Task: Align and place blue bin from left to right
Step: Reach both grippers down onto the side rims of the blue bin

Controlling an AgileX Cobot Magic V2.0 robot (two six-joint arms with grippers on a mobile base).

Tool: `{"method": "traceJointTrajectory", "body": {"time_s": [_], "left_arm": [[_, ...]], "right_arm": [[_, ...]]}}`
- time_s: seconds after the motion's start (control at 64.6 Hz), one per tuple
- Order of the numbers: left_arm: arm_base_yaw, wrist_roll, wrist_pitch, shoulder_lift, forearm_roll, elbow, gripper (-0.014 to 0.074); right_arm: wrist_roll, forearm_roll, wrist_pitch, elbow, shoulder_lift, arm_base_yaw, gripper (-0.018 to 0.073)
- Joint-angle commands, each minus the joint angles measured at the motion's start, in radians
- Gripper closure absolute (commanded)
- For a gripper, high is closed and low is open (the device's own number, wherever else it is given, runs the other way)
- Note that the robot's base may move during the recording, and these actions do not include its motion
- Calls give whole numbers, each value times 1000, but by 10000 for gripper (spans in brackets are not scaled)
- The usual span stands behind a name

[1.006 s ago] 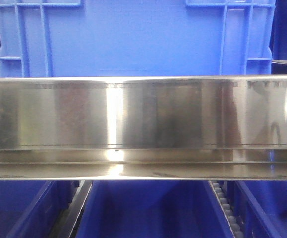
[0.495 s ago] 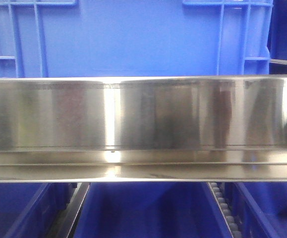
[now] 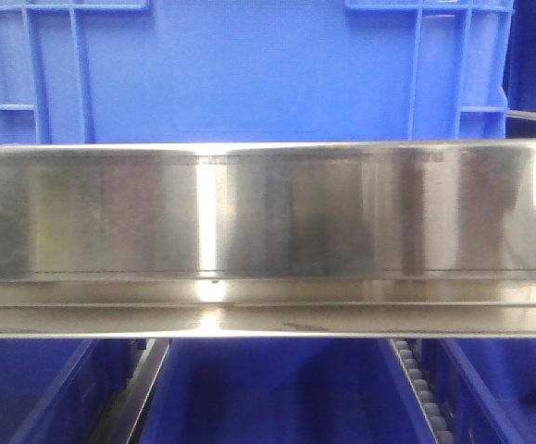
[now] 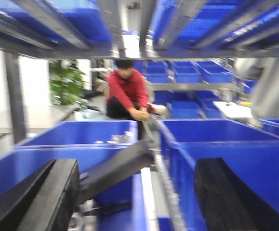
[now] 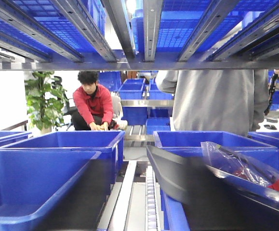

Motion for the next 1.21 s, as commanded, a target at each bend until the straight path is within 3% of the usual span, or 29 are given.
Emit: {"method": "traceJointTrajectory", "body": {"time_s": [0.0, 0.108, 0.232, 0.325, 0.387, 0.511, 0.635, 0.774, 0.851, 0.944, 1.037, 1.192], "left_arm": [[-61, 2, 8, 43, 0, -34, 190], [-140, 2, 51, 106, 0, -75, 179], [-241, 2, 162, 208, 0, -159, 85], [-313, 4, 254, 298, 0, -241, 13], [-361, 46, 303, 362, 0, -299, -6], [-426, 46, 337, 472, 0, -399, -5], [-438, 46, 369, 586, -14, -505, -5], [-438, 36, 525, 737, -19, -667, -3], [-438, 25, 616, 829, 1, -763, -3], [-438, -50, 717, 938, 82, -897, -3], [-438, -110, 778, 1024, 151, -1022, -3], [-424, -163, 778, 1136, 137, -1152, -3]], "right_arm": [[-3, -3, -8, -19, 43, 3, -3], [-5, 1, -8, -39, 86, 10, -10], [-13, 36, 62, -118, 163, 40, -12], [-116, 126, 167, -214, 247, 80, -12], [-180, 182, 217, -281, 324, 116, -12], [-186, 190, 306, -420, 466, 183, -12], [-186, 190, 437, -570, 608, 207, -10], [-186, 188, 574, -748, 780, 208, -10], [-184, 185, 620, -833, 868, 208, -10], [-145, 152, 688, -959, 979, 208, -10], [-92, 81, 755, -1057, 1069, 209, -10], [29, -109, 816, -1161, 1182, 277, -10]]}}
